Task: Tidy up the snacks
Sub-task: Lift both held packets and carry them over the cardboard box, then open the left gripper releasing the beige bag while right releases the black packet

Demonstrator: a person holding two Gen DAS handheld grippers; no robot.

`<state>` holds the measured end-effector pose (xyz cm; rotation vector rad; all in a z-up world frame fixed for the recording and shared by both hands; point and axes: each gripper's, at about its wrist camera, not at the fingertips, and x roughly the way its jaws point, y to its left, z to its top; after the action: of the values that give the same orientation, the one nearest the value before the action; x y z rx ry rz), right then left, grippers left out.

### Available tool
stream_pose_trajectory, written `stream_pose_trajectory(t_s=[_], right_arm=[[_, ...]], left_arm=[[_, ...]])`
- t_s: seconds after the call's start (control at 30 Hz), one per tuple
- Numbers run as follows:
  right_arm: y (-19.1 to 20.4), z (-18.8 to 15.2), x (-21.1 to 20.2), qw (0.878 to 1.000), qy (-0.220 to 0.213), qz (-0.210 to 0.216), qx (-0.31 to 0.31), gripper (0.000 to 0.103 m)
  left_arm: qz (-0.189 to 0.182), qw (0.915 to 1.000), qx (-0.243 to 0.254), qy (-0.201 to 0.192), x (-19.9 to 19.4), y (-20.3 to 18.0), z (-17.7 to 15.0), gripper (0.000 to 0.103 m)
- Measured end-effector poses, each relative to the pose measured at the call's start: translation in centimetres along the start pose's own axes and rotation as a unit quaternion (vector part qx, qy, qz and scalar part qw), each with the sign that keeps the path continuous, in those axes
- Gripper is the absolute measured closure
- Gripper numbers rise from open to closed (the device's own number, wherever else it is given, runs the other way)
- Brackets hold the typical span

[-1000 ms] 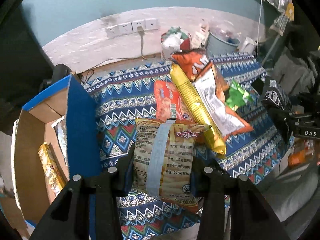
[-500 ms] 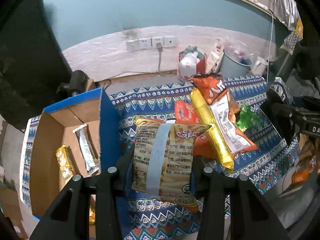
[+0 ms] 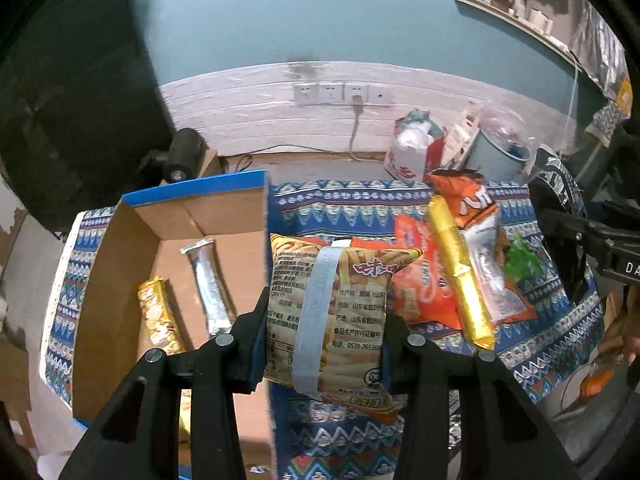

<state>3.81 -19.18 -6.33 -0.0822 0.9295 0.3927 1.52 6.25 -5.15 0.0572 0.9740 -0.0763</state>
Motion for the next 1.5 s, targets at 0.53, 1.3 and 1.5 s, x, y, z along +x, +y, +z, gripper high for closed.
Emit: stream_pose_trajectory(t_s=[0.53,1.3,1.5], right_arm=[[7.1,2.8,3.4,0.998,0.013,0.044,-0.052,0.039],[18.4,5.4,7.8,0.987,0.035,0.097,-0.12,0.039],[20.7,5.5,9.4,0.985,0.046,0.105,-0.13,0.039]], left_arm=[[0.031,0.9985,-0.044,-0.007,-0.5,5.6,-0.9,0.059],[0.084,0.9896,-0.114,0.026,0.5,14.4,-3.6,0.059],[0.091,0.9861,-0.135,0.032,0.7,15.9,-4.2,0.059]])
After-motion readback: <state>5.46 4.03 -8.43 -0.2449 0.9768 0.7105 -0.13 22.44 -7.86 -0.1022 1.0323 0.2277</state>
